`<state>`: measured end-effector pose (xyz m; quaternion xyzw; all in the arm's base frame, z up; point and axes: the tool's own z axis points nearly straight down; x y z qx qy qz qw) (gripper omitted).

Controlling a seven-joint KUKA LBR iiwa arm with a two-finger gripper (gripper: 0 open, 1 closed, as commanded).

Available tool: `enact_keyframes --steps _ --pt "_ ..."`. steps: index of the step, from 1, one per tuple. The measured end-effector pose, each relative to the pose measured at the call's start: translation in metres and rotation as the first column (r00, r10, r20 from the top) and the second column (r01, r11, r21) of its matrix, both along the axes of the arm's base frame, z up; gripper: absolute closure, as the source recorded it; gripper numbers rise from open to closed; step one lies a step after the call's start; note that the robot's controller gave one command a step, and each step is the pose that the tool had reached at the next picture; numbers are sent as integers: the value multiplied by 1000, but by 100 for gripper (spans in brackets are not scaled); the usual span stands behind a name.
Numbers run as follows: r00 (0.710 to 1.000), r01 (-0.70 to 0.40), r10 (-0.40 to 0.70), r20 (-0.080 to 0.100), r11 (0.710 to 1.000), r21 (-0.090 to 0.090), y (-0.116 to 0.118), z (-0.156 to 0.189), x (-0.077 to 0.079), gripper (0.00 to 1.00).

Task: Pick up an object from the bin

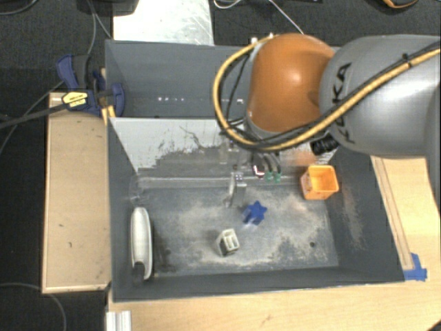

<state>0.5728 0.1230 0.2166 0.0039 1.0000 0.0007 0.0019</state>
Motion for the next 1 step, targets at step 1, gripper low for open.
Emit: enact_keyframes --steps 1 --pt "1000 1 -1 0 1000 0 0 0 0 0"
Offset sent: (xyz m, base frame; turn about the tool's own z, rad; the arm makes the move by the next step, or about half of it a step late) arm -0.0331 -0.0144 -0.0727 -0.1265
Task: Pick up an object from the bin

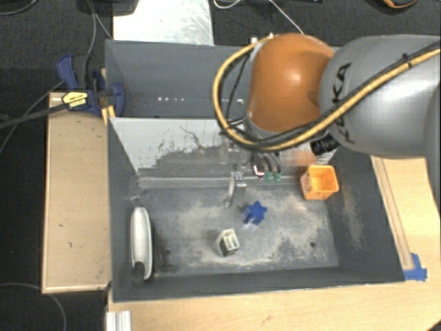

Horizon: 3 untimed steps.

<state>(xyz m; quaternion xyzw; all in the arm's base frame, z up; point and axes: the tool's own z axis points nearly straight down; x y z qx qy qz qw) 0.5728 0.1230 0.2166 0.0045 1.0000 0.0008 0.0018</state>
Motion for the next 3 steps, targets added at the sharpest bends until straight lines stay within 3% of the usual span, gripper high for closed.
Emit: enact_keyframes --steps 1,2,3 --pt "992 -127 127 -3 992 -1 -15 -75 -34 0" --pt "1000 23 -23 0 1000 -1 -45 -73 -38 0" --pt "964 -268 268 5 964 -2 -38 -130 -61 0"
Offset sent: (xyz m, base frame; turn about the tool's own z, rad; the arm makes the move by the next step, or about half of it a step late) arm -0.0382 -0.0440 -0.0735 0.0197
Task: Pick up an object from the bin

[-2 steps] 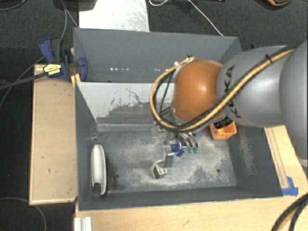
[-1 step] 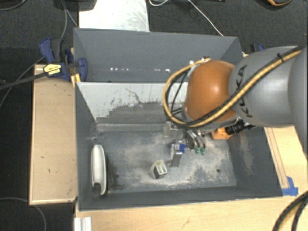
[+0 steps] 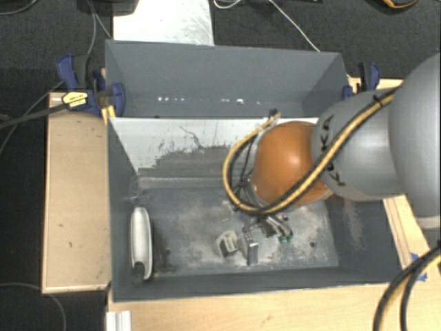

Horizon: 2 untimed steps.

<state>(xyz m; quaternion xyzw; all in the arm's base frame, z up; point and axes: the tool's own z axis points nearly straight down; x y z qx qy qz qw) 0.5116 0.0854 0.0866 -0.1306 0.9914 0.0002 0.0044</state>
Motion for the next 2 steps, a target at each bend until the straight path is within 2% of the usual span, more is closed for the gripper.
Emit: enact_keyframes --steps 1,2 --pt "966 259 -259 -1 966 2 -24 1 -26 0" --pt "928 -372 372 2 928 -4 4 -15 -19 100"
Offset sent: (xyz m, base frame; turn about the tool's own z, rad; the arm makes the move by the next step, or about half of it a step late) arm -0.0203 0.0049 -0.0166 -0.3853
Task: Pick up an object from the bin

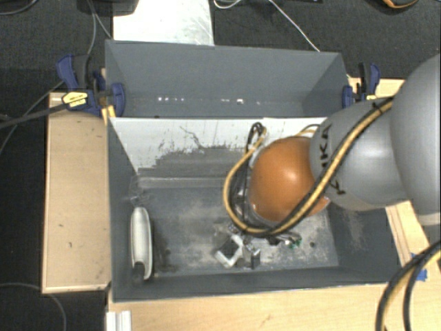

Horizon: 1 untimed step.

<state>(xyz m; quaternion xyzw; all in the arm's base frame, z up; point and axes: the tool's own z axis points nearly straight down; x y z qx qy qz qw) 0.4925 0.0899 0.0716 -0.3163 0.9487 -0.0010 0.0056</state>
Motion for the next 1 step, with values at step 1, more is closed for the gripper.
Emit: enact_keyframes --steps 1 --pt "1000 2 -2 0 1000 0 0 0 0 100"
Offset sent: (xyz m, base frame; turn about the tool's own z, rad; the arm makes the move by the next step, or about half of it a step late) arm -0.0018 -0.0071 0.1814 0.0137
